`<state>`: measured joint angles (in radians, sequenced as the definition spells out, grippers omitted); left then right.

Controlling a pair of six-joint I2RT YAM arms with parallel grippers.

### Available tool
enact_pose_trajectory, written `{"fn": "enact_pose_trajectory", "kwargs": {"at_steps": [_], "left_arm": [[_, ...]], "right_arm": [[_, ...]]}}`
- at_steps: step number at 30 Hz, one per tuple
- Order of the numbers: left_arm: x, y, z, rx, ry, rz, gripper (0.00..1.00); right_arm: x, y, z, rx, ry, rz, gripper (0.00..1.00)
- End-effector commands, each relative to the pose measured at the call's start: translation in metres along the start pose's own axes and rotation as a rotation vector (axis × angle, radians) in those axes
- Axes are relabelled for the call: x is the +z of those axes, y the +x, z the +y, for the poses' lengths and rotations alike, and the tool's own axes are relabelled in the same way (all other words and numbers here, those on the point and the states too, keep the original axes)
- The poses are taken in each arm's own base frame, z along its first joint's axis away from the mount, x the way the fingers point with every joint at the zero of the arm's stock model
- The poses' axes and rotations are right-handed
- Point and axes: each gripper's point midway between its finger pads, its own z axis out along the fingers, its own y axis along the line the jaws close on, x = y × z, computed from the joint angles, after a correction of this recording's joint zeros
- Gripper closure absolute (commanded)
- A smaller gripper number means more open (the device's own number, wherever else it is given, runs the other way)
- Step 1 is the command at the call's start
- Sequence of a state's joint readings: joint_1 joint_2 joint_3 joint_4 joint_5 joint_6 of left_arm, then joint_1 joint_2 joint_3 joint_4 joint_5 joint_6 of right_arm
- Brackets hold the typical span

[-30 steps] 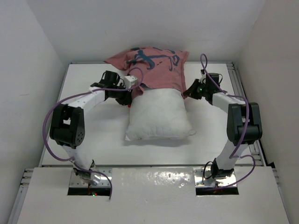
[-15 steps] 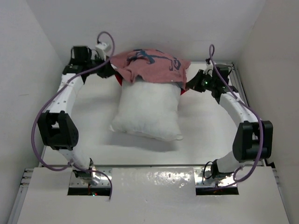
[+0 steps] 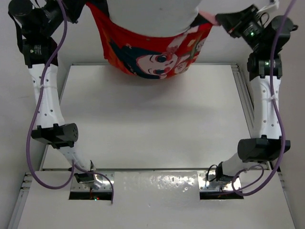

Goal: Put the pillow into the pillowcase

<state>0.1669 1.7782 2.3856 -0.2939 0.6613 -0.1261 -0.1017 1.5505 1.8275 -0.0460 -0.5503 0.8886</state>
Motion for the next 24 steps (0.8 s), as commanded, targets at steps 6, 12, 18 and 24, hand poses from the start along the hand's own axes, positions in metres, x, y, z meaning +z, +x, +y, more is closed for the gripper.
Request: {"fn": "enact_pose_trajectory", "kwargs": {"at_steps": [6,12,18,24], "left_arm": [[-0.011,-0.126,-0.001,0.126,-0.079,-0.402,1.00],[-0.028,-0.176,-0.036,0.176,0.046,-0.594,1.00],[0.004,-0.115,-0.033,0.071,0.054,-0.392,1.00],[0.039,0.053,-0.020,-0.052,-0.013,0.018,1.00]], "right_arm": [[-0.003,-0.125,0.069,-0.042,-0.143,-0.323,1.00],[-0.023,-0.143,0.094,-0.053,-0.215,-0.452,1.00],[-0.006,-0.102,0.088,-0.042,-0.228,-0.328,1.00],[0.058,0.056,-0.030,0.014,0.093,0.140,1.00]]}}
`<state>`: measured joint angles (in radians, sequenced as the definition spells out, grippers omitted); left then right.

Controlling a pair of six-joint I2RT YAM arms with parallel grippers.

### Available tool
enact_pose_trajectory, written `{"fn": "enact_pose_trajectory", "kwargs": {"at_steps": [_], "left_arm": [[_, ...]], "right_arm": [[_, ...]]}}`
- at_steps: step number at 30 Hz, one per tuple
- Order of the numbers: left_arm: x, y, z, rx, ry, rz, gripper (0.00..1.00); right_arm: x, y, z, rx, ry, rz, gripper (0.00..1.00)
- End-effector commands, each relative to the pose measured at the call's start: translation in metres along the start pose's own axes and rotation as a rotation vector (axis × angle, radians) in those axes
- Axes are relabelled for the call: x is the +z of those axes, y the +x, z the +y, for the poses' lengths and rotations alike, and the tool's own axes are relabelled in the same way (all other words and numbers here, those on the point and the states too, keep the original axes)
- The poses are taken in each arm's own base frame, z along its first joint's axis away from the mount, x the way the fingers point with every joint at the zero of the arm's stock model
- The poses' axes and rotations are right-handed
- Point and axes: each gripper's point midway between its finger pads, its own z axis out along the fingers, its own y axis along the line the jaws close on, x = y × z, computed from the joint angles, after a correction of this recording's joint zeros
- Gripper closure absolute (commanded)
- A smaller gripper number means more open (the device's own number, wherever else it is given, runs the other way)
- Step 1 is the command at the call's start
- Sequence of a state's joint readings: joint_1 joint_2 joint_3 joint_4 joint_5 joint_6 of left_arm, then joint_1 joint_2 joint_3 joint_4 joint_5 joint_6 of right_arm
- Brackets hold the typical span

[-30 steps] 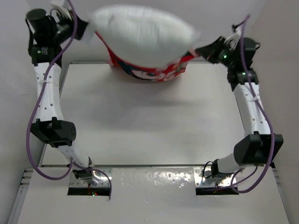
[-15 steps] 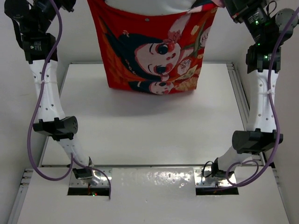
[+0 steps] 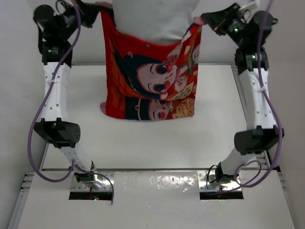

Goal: Put the pillow into the pillowcase

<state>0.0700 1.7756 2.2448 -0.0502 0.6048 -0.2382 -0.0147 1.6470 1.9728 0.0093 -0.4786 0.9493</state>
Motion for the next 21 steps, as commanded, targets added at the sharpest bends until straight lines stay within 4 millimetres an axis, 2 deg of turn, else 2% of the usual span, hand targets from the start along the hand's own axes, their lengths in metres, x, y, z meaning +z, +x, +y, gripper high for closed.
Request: {"fn": "enact_pose_trajectory", "kwargs": {"at_steps": [1,2,3,4,5,6,7,8,9,10,11,12,14,15,17,18,19,20,21], "left_arm": [[0.004,0.048,0.009,0.027,-0.060,0.115,1.00],[0.007,0.036,0.009,0.047,-0.057,0.084,1.00],[0.008,0.007,0.014,0.087,-0.068,0.007,1.00],[0.006,-0.030,0.022,0.130,-0.111,-0.085,1.00],[0.007,-0.056,0.031,0.157,-0.139,-0.159,1.00],[-0.021,-0.154,0.012,0.303,-0.142,-0.409,1.00],[-0.037,-0.188,0.009,0.363,-0.167,-0.506,1.00],[-0.061,-0.230,-0.015,0.434,-0.143,-0.617,1.00],[-0.078,-0.248,-0.027,0.467,-0.095,-0.661,1.00],[-0.085,-0.253,-0.036,0.477,-0.052,-0.669,1.00],[-0.091,-0.255,-0.044,0.470,-0.012,-0.660,1.00],[-0.090,-0.249,-0.043,0.407,0.021,-0.634,1.00],[-0.084,-0.235,-0.044,0.346,0.065,-0.573,1.00],[-0.072,-0.213,-0.027,0.270,0.041,-0.500,1.00],[-0.052,-0.172,-0.008,0.177,0.007,-0.386,1.00],[-0.044,-0.147,0.001,0.137,-0.003,-0.332,1.00],[-0.036,-0.095,0.018,0.058,-0.034,-0.224,1.00],[-0.027,-0.072,0.010,0.029,-0.016,-0.175,1.00],[-0.022,-0.045,0.008,0.030,-0.009,-0.093,1.00]], "right_arm": [[0.032,0.067,-0.078,-0.025,0.179,0.226,1.00],[0.033,0.068,-0.081,-0.001,0.200,0.259,1.00],[0.038,0.049,-0.066,0.004,0.154,0.225,1.00],[0.044,0.025,-0.046,-0.026,0.105,0.161,1.00],[0.031,-0.044,0.001,-0.131,0.002,-0.028,1.00],[0.017,-0.073,0.026,-0.169,-0.037,-0.118,1.00],[-0.004,-0.105,0.051,-0.196,-0.060,-0.233,1.00],[-0.047,-0.127,0.101,-0.276,-0.125,-0.361,1.00],[-0.067,-0.139,0.109,-0.338,-0.084,-0.459,1.00],[-0.074,-0.126,0.092,-0.351,-0.043,-0.471,1.00],[-0.090,-0.128,0.103,-0.369,-0.040,-0.506,1.00],[-0.111,-0.132,0.124,-0.379,-0.059,-0.542,1.00],[-0.105,-0.117,0.111,-0.345,-0.045,-0.490,1.00],[-0.090,-0.105,0.090,-0.307,-0.021,-0.441,1.00],[-0.060,-0.064,0.048,-0.225,0.044,-0.298,1.00],[-0.029,-0.029,0.000,-0.156,0.107,-0.187,1.00],[-0.019,-0.015,-0.014,-0.106,0.149,-0.103,1.00],[-0.008,0.000,-0.017,-0.068,0.110,-0.018,1.00],[0.001,0.001,-0.013,-0.017,0.083,0.010,1.00]]}}
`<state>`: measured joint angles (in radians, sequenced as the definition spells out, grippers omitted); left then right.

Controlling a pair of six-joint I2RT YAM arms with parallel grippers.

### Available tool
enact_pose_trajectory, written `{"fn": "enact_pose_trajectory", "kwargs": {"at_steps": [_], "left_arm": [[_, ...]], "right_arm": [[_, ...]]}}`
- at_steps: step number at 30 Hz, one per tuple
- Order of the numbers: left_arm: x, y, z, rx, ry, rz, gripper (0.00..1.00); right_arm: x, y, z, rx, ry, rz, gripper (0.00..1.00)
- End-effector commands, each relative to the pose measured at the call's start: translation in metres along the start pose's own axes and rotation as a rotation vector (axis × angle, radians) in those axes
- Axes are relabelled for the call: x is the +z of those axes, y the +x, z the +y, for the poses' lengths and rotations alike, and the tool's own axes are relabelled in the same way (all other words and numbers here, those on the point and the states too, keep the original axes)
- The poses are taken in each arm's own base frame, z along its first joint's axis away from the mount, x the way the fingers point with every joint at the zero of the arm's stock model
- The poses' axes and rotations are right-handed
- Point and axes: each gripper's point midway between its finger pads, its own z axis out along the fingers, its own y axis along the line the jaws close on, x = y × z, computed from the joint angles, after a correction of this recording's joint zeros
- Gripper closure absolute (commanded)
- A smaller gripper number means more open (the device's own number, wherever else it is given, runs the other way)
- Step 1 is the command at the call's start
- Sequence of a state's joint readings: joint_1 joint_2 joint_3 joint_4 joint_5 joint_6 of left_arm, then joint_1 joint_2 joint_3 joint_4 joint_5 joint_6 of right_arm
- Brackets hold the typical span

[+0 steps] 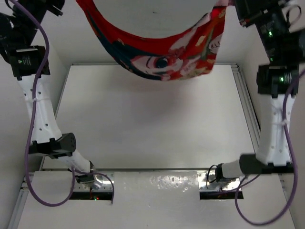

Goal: Put the pillow into the pillowcase

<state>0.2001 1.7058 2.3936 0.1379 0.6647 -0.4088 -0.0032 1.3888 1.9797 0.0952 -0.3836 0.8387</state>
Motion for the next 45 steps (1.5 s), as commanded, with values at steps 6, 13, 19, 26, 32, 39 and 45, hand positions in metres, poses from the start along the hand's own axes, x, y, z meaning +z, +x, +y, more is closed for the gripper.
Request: {"fn": "enact_pose_trajectory", "kwargs": {"at_steps": [6,13,19,26,32,39,45], "left_arm": [[0.010,-0.004,0.032,0.020,-0.068,-0.073,1.00],[-0.015,0.173,0.012,-0.164,-0.090,0.358,1.00],[0.019,0.011,0.046,0.087,-0.114,-0.064,1.00],[0.008,0.095,-0.031,-0.126,0.061,0.214,1.00],[0.017,0.109,0.059,-0.091,-0.147,0.163,1.00],[-0.026,0.164,0.011,-0.112,-0.053,0.317,1.00],[-0.006,0.068,0.087,-0.035,-0.185,0.099,1.00]], "right_arm": [[0.047,-0.015,-0.090,0.105,0.117,-0.060,1.00],[0.032,0.124,-0.148,0.161,0.281,0.245,1.00],[0.047,-0.038,-0.117,0.007,0.171,-0.139,1.00],[0.006,0.053,-0.095,0.064,0.199,-0.004,1.00],[0.053,0.079,-0.125,0.107,0.178,0.196,1.00],[-0.005,0.070,-0.170,0.050,0.338,0.059,1.00],[0.020,0.046,-0.188,0.101,0.321,0.087,1.00]]}}
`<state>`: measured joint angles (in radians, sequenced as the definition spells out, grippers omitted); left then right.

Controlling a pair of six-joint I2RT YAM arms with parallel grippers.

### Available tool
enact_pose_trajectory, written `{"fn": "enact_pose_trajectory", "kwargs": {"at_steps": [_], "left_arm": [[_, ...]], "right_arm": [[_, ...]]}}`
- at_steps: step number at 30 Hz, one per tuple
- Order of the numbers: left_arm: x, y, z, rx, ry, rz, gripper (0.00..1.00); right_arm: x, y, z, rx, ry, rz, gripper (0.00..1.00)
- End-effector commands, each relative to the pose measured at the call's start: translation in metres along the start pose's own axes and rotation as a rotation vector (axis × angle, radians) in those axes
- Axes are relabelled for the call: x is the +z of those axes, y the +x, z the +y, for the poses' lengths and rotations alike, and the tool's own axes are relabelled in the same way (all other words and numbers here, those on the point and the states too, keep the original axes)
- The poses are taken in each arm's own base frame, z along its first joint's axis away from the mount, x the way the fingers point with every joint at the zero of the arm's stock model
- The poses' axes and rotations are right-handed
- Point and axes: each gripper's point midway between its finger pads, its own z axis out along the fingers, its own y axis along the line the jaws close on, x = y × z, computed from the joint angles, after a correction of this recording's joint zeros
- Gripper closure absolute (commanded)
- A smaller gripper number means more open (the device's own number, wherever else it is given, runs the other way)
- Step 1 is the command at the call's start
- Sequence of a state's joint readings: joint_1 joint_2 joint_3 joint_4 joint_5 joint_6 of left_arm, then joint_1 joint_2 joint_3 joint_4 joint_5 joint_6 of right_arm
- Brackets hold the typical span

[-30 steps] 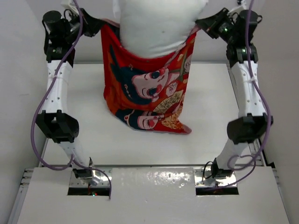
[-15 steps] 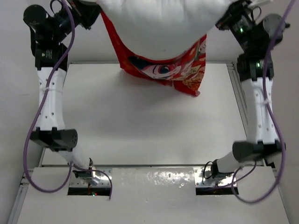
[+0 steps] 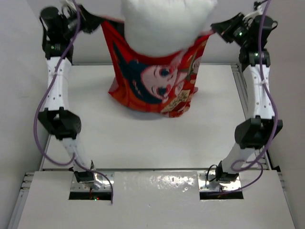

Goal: Put the pillow into the pillowcase

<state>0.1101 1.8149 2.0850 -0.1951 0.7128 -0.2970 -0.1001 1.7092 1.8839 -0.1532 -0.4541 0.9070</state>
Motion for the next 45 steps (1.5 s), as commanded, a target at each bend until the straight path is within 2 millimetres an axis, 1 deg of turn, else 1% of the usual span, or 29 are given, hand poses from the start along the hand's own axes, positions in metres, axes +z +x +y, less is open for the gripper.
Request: {"fn": "enact_pose_trajectory", "kwargs": {"at_steps": [1,2,3,4,5,6,7,8,9,10,12,13,15,16,17,18,19,21,22,23,24,26,27,30,33,36,38,40,45], "left_arm": [[-0.082,-0.215,0.014,0.321,-0.139,-0.578,1.00],[-0.116,-0.252,-0.004,0.403,-0.129,-0.687,1.00],[-0.121,-0.257,-0.010,0.394,-0.094,-0.722,1.00],[-0.128,-0.257,-0.034,0.407,-0.065,-0.697,1.00],[-0.089,-0.199,0.005,0.288,-0.094,-0.542,1.00],[-0.076,-0.169,0.001,0.261,-0.078,-0.476,1.00],[-0.080,-0.154,-0.036,0.276,-0.013,-0.438,1.00],[-0.059,-0.118,-0.042,0.263,0.031,-0.360,1.00],[-0.055,-0.116,-0.049,0.275,0.055,-0.338,1.00],[-0.045,-0.125,-0.033,0.279,0.021,-0.353,1.00],[-0.066,-0.187,-0.026,0.337,-0.035,-0.490,1.00],[-0.080,-0.224,-0.042,0.426,-0.013,-0.594,1.00],[-0.085,-0.223,-0.071,0.474,0.068,-0.565,1.00],[-0.057,-0.183,-0.067,0.388,0.109,-0.458,1.00],[-0.049,-0.166,-0.075,0.405,0.141,-0.442,1.00],[-0.064,-0.163,-0.106,0.434,0.179,-0.458,1.00],[-0.041,-0.124,-0.103,0.379,0.218,-0.387,1.00],[-0.020,-0.096,-0.094,0.329,0.221,-0.273,1.00],[-0.020,-0.107,-0.109,0.351,0.242,-0.281,1.00],[-0.015,-0.096,-0.104,0.337,0.230,-0.235,1.00],[-0.014,-0.096,-0.107,0.342,0.227,-0.240,1.00],[-0.015,-0.098,-0.111,0.367,0.231,-0.250,1.00],[-0.016,-0.098,-0.112,0.376,0.237,-0.249,1.00],[-0.012,-0.092,-0.127,0.386,0.272,-0.234,1.00],[-0.011,-0.091,-0.127,0.394,0.267,-0.228,1.00],[-0.009,-0.089,-0.126,0.396,0.252,-0.226,1.00],[-0.007,-0.088,-0.125,0.407,0.248,-0.226,1.00],[-0.003,-0.086,-0.123,0.410,0.237,-0.223,1.00],[0.008,-0.080,-0.123,0.414,0.238,-0.218,1.00]], "right_arm": [[-0.063,-0.160,0.085,-0.222,-0.138,-0.453,1.00],[-0.089,-0.186,0.115,-0.276,-0.173,-0.542,1.00],[-0.103,-0.196,0.124,-0.269,-0.188,-0.580,1.00],[-0.094,-0.186,0.093,-0.229,-0.141,-0.553,1.00],[-0.116,-0.181,0.118,-0.258,-0.202,-0.595,1.00],[-0.106,-0.157,0.117,-0.233,-0.219,-0.551,1.00],[-0.078,-0.119,0.077,-0.186,-0.150,-0.468,1.00],[-0.058,-0.099,0.060,-0.163,-0.113,-0.404,1.00],[-0.044,-0.090,0.044,-0.143,-0.078,-0.351,1.00],[-0.052,-0.115,0.075,-0.158,-0.146,-0.364,1.00],[-0.056,-0.158,0.066,-0.135,-0.148,-0.412,1.00],[-0.082,-0.185,0.105,-0.203,-0.208,-0.497,1.00],[-0.099,-0.195,0.125,-0.245,-0.218,-0.571,1.00],[-0.082,-0.171,0.105,-0.229,-0.212,-0.523,1.00],[-0.072,-0.148,0.097,-0.262,-0.207,-0.484,1.00],[-0.047,-0.090,0.093,-0.251,-0.226,-0.369,1.00],[-0.033,-0.061,0.089,-0.266,-0.221,-0.299,1.00],[0.008,0.006,0.093,-0.328,-0.248,-0.100,0.81],[0.019,0.039,0.079,-0.319,-0.209,0.034,0.72],[0.026,0.055,0.082,-0.346,-0.239,0.094,0.54],[0.040,0.075,0.077,-0.332,-0.243,0.146,0.47],[0.047,0.089,0.074,-0.316,-0.274,0.171,0.36],[0.050,0.102,0.068,-0.305,-0.281,0.194,0.23],[0.055,0.108,0.063,-0.357,-0.298,0.185,0.01],[0.059,0.126,0.037,-0.377,-0.242,0.275,0.01],[0.042,0.148,0.015,-0.295,-0.274,0.384,0.01],[0.016,0.144,0.028,-0.307,-0.388,0.404,0.01],[-0.003,0.156,0.012,-0.316,-0.378,0.438,0.01],[-0.059,0.144,-0.024,-0.332,-0.339,0.401,0.01]]}}
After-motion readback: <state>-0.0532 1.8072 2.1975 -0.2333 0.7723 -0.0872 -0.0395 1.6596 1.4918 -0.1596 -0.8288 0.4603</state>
